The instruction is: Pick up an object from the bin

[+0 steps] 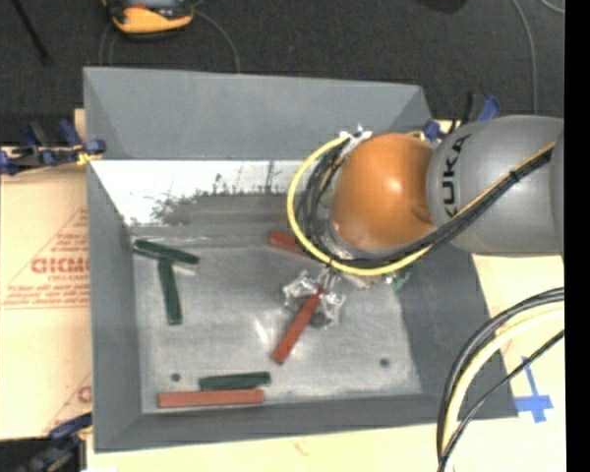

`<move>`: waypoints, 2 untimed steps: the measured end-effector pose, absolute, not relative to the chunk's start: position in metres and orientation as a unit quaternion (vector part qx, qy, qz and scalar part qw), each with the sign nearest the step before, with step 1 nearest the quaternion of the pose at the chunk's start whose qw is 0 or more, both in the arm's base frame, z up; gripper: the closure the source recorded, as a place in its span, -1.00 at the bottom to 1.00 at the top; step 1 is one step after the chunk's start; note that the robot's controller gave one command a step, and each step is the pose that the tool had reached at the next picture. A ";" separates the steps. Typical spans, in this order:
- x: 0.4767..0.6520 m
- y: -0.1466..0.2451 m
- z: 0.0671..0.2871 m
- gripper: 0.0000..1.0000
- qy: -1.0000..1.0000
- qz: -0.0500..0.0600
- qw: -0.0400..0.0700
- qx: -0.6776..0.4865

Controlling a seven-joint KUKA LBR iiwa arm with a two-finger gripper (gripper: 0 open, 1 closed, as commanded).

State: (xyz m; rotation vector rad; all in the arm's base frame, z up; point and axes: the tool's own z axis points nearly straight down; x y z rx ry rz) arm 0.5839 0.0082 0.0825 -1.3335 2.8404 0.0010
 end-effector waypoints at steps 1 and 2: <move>0.583 0.008 0.097 1.00 0.905 0.001 -0.001 -0.425; 0.583 0.008 0.119 1.00 0.905 0.001 0.000 -0.424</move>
Offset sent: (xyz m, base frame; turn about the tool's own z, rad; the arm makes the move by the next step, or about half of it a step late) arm 0.0001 0.0000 0.0016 0.0000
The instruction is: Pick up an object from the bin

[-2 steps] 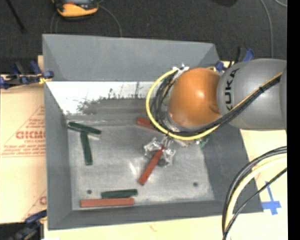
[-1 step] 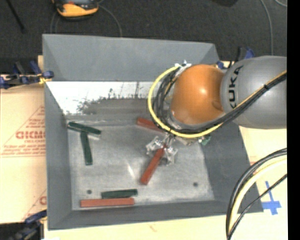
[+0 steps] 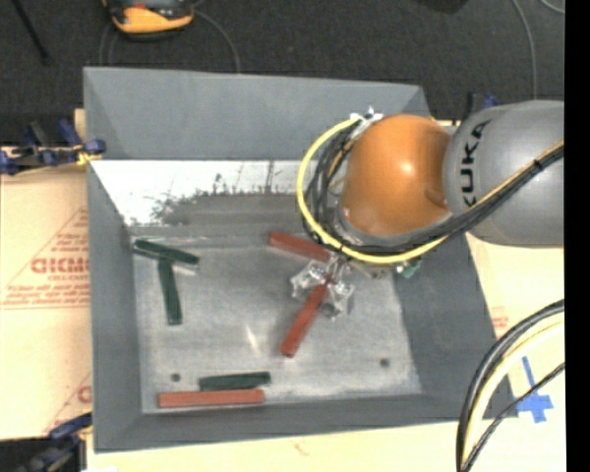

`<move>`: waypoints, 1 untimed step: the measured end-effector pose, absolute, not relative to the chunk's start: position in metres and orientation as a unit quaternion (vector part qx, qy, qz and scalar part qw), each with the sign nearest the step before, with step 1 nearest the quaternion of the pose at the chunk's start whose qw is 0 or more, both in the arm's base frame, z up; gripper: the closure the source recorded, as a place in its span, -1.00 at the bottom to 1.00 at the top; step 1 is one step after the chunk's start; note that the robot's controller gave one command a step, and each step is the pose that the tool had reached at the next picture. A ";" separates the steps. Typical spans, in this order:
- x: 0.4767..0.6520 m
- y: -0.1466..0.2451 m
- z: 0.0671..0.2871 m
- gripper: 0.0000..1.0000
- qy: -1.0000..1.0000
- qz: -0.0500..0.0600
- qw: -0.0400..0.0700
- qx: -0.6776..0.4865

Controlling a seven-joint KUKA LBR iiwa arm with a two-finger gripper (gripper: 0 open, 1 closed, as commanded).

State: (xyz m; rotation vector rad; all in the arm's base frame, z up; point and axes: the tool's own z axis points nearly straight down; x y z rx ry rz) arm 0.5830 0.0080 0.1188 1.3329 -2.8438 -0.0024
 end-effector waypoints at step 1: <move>0.585 0.008 0.136 1.00 -0.906 0.001 -0.002 0.424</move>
Offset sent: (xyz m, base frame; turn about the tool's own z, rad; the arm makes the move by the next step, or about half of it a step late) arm 0.0000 -0.0002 0.0469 0.0000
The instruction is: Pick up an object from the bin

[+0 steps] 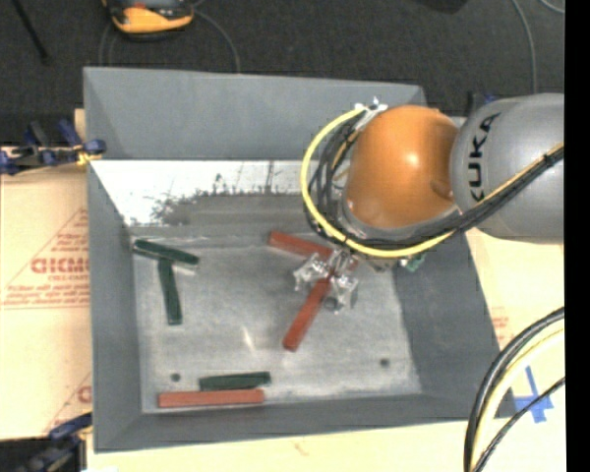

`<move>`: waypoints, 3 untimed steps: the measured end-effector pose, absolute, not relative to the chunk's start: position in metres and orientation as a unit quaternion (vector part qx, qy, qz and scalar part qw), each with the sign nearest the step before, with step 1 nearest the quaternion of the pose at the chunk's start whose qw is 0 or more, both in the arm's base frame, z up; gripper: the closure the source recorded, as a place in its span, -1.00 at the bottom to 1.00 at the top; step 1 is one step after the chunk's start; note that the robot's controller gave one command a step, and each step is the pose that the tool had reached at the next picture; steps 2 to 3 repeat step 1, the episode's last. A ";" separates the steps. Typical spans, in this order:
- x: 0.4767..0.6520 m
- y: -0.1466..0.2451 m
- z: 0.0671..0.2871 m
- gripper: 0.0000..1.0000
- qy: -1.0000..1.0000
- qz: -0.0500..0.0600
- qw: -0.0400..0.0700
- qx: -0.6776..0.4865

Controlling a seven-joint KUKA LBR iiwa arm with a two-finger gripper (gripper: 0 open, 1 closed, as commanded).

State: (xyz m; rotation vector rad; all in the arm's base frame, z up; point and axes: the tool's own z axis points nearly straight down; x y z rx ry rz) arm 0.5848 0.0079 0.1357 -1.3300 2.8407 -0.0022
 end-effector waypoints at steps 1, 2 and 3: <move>0.585 0.008 0.146 1.00 0.906 -0.001 0.003 -0.424; 0.585 0.008 0.146 1.00 0.906 -0.001 0.003 -0.424; 0.585 0.008 0.146 1.00 0.906 -0.001 0.003 -0.424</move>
Offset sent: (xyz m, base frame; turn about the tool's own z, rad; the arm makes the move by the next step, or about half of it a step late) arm 0.0001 0.0002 0.0146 0.0000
